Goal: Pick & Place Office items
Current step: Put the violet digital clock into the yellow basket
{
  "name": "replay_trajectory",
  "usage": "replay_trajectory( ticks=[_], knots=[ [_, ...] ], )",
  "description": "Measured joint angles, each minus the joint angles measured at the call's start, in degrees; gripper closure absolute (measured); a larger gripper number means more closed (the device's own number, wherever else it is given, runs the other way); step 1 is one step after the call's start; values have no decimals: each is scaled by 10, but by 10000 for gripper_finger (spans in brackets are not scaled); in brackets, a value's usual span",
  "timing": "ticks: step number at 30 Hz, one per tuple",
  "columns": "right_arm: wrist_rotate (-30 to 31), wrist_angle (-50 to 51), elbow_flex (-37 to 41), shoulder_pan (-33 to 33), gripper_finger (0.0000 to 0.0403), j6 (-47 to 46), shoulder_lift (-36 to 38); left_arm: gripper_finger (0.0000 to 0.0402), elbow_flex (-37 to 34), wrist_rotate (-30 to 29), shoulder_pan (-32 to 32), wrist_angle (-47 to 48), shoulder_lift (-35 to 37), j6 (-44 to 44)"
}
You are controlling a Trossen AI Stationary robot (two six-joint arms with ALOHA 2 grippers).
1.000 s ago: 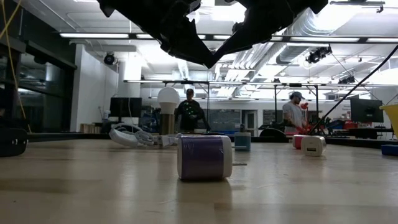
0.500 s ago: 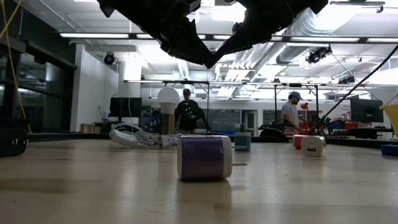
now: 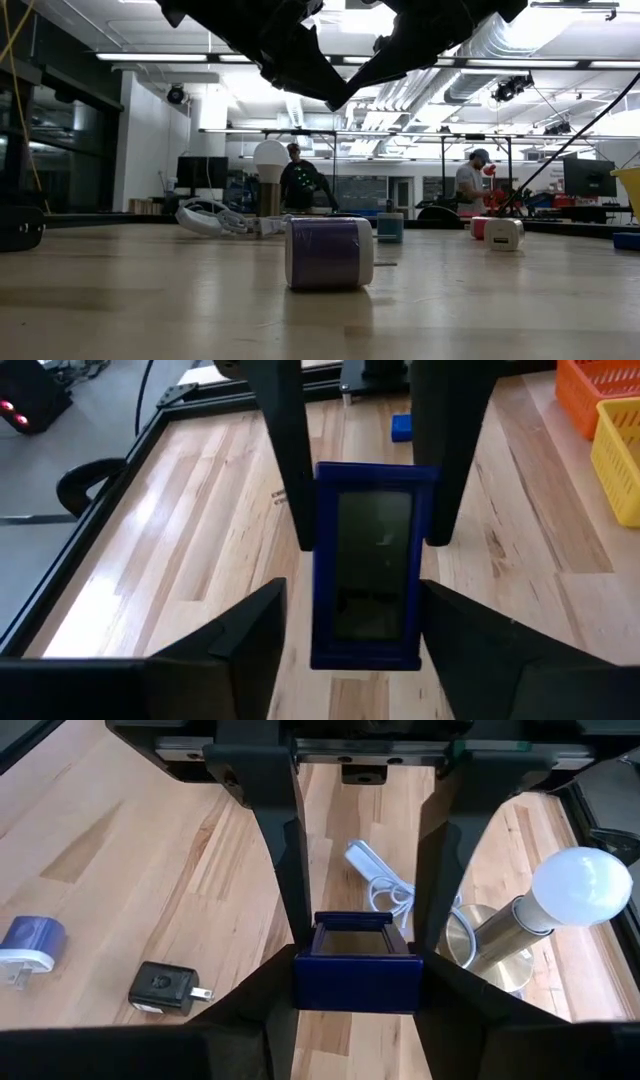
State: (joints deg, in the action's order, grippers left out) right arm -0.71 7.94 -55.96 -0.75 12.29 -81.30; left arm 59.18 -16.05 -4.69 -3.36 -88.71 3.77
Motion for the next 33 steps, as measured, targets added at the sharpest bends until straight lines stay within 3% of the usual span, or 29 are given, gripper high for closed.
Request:
replay_trajectory(
  ticks=[5, 20, 26, 33],
  knots=[
    [-6, 0, 0, 0, 255, 0, 0, 165, 0, 6, 0, 0, 0, 5],
    [-8, 46, 0, -8, 255, -32, 0, 163, 0, 29, 0, 3, 0, 5],
    [24, 95, 0, -33, 255, -40, 37, 163, 0, 31, 0, 4, 0, 6],
    [57, 140, -1, -69, 255, -116, 103, 163, 0, 31, 0, 10, 0, 7]
  ],
)
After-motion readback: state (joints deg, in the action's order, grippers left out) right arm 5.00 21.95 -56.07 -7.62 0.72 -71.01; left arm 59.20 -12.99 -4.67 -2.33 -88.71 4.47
